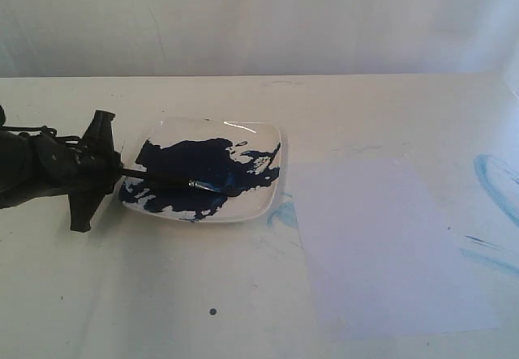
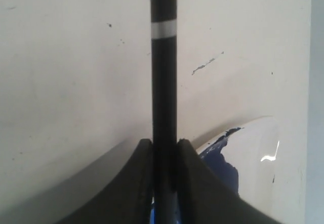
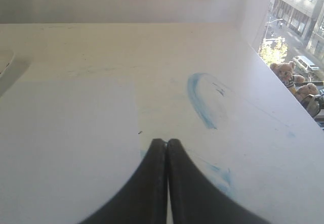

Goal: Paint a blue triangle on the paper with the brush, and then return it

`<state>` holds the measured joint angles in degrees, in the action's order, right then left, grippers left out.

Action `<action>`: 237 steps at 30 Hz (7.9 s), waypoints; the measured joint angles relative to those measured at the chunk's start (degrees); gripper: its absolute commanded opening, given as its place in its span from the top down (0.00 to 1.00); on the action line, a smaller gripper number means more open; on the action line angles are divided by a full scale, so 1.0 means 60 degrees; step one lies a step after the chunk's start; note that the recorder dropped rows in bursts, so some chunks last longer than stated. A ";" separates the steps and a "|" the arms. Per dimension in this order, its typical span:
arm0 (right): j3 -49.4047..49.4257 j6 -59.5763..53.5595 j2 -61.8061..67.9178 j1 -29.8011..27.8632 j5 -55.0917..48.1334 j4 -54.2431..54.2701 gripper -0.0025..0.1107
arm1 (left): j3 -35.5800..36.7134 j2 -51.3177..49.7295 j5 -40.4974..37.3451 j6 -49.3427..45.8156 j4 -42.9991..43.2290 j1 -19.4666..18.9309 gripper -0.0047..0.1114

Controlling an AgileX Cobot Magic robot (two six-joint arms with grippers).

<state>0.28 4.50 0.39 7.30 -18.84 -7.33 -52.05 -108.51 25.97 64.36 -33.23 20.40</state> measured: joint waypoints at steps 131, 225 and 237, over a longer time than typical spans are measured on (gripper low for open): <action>-0.2875 -0.9600 1.2169 -0.3277 -0.2850 1.3155 0.98 | -0.1671 0.1008 0.7173 -0.1629 1.5471 -0.2370 0.96; -0.2302 -1.3619 1.3009 -0.3277 -0.1833 1.7006 0.98 | -0.1772 0.1008 0.7194 -0.1659 1.5471 -0.2370 0.96; -0.2318 -1.4495 1.4321 -0.3277 -0.2120 1.7554 0.98 | -0.1772 0.1008 0.7194 -0.1659 1.5471 -0.2370 0.96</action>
<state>-13.63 -82.48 86.32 -12.36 -31.56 97.99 -62.68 -102.46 69.13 54.40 59.59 6.18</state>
